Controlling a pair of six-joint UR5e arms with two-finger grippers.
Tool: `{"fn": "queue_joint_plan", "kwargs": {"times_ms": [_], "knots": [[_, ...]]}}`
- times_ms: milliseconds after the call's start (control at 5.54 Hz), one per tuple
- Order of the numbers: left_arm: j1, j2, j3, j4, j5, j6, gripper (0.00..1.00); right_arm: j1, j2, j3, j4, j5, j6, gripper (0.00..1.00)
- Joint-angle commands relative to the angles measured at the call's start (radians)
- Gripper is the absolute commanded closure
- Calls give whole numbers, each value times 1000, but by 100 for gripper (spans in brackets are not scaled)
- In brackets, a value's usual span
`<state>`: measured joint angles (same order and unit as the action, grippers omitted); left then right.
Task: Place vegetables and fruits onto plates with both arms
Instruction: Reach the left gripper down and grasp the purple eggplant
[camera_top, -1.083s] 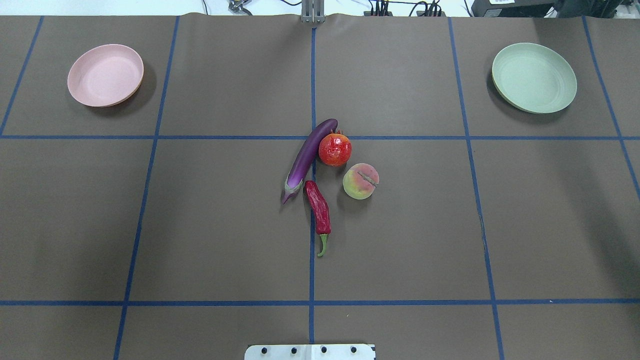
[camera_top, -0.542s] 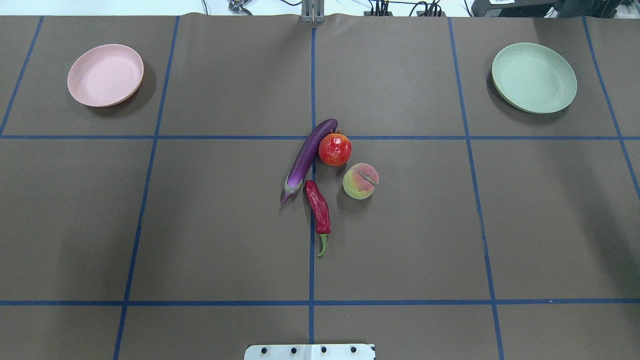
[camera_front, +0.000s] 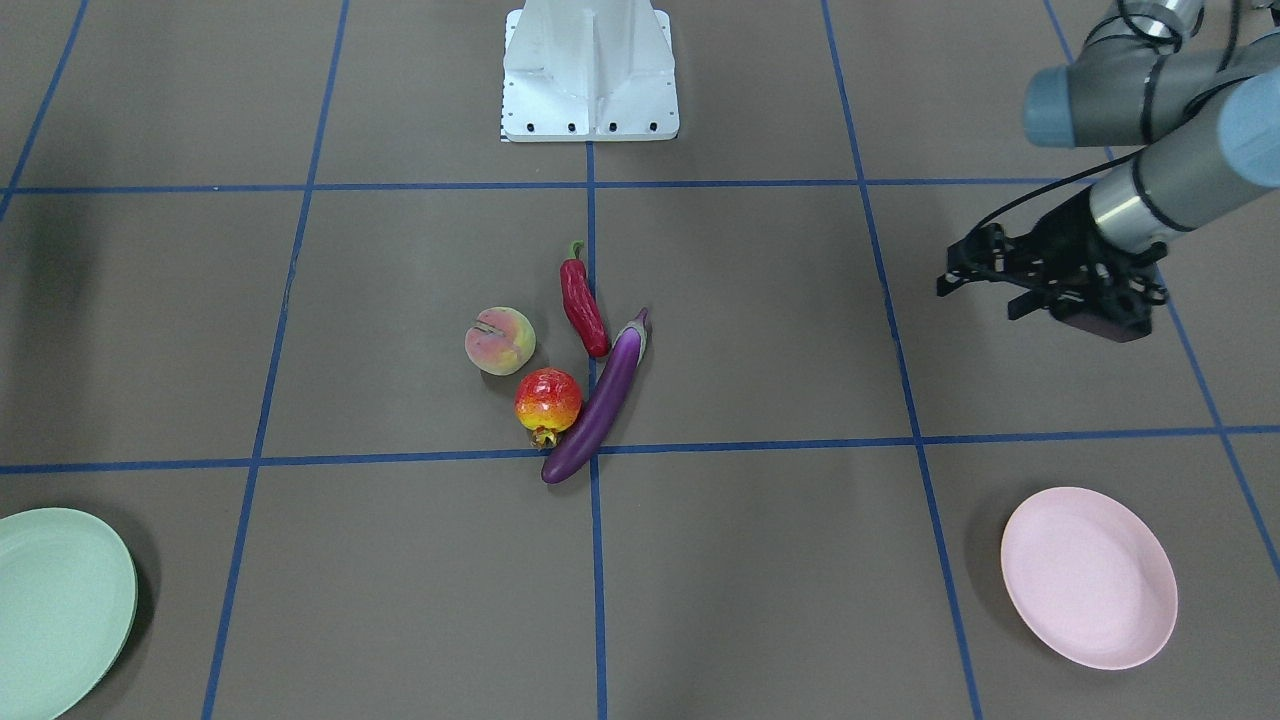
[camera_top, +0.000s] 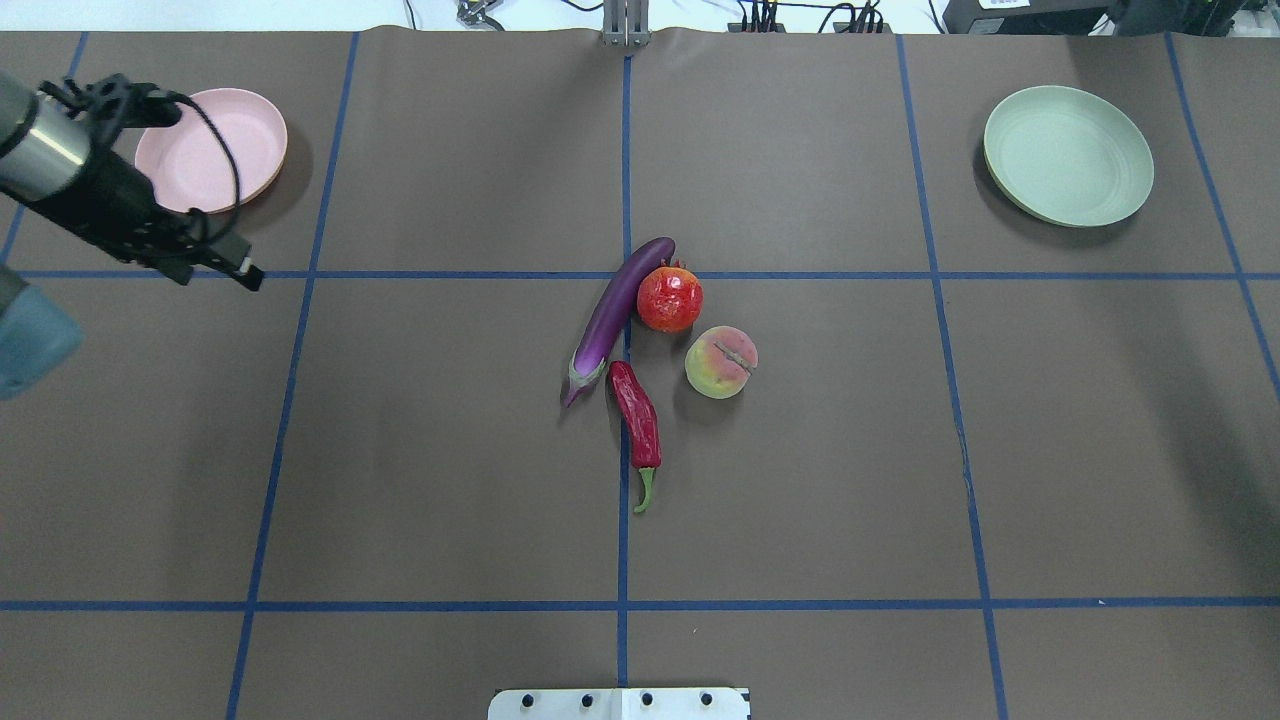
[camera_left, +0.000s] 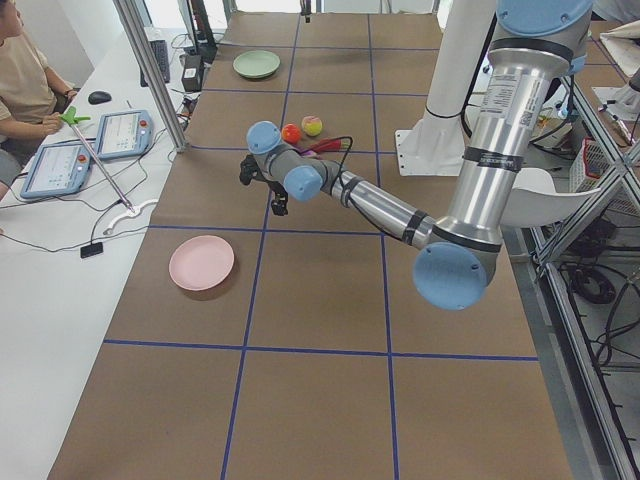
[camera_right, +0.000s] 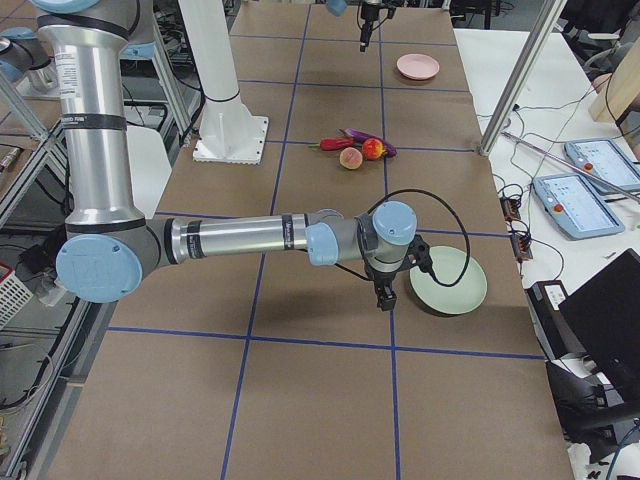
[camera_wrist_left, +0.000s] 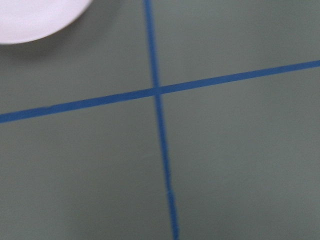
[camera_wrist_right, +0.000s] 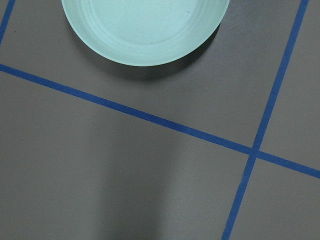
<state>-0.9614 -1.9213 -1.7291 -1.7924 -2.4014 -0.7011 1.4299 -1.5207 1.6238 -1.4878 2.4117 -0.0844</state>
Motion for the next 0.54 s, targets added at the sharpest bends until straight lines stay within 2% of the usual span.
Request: {"fn": "queue_joint_plan", "kwargs": {"times_ms": [0,181,361], "knots": [[230,-301,183,-5,233,-161,0,-6,13,-4,1,24,0,0],[236,-409,303,-7,234,-149,0,-11,14,-4,1,35,0,0],[246,-456,362,-11,235,-138,1,-13,14,-2,1,50,2,0]]}}
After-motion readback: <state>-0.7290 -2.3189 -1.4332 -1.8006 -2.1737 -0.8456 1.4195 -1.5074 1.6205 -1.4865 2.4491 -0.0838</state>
